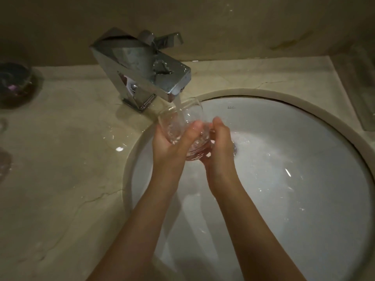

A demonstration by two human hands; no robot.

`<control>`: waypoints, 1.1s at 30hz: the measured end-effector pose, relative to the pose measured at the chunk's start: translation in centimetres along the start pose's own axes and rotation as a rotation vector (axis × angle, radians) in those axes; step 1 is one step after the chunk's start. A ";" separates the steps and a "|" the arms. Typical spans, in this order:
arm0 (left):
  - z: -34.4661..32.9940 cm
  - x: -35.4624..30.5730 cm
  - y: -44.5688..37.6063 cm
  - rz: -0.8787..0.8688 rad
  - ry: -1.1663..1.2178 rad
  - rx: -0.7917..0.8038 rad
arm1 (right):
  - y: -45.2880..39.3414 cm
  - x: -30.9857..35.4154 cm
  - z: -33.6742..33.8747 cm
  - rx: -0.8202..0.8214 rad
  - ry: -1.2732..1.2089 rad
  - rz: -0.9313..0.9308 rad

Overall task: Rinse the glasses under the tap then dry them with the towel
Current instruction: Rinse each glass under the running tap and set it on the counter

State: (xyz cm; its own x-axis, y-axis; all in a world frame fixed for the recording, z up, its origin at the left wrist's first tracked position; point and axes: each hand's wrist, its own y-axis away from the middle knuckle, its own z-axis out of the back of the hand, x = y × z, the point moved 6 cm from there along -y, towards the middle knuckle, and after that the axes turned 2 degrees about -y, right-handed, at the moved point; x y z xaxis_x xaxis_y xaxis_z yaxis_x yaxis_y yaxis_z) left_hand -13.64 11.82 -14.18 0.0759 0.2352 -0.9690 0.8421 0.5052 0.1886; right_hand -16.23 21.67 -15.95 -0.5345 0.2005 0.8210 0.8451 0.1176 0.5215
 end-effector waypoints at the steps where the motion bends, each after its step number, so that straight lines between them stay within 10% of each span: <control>1: 0.0 0.0 0.0 -0.009 0.001 0.009 | 0.2 0.4 -0.1 -0.015 0.036 0.080; 33: 1.1 2.5 0.8 0.144 -0.074 0.019 | 0.4 -2.8 -1.7 0.146 -0.087 0.077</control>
State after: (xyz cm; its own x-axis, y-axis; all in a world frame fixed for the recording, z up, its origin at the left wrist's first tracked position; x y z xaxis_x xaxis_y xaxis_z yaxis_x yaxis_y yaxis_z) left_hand -12.19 11.92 -16.58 0.2353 0.2418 -0.9414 0.8295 0.4548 0.3242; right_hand -14.41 19.47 -17.65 -0.4711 0.2967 0.8307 0.8789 0.2378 0.4135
